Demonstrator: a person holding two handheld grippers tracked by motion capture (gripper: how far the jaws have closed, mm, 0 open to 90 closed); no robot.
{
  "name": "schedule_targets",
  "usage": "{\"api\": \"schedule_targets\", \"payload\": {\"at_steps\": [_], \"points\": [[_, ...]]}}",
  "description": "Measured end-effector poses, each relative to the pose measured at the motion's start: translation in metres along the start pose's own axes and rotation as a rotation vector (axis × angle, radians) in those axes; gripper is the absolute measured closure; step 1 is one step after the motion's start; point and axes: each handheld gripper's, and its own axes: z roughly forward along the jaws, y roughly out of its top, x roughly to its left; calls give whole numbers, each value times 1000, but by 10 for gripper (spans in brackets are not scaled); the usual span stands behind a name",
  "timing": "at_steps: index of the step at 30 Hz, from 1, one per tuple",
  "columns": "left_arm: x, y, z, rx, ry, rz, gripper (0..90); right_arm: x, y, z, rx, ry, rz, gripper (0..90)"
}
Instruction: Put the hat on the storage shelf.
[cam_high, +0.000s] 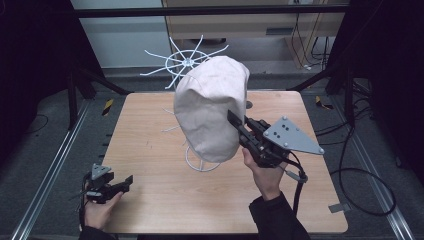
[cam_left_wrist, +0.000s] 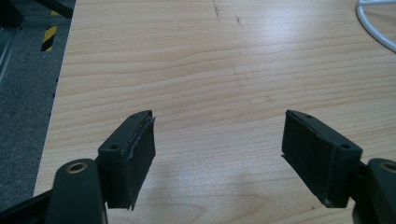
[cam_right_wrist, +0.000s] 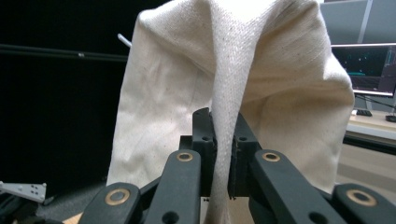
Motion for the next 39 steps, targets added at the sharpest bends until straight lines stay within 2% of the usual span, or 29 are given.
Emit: {"api": "schedule_targets", "payload": {"at_steps": [7,19,31,39], "points": [[0,0,0,4,0,4,253,-4,-9,2,37,-5,17,845],[0,0,0,4,-1,2,253,-7,-20,6,92,-21,12,820],[0,0,1,5,-1,3,252,-10,-27,6,128,-32,19,694],[-1,0,1,7,-2,3,252,-14,-33,-4,114,-59,34,497]]}}
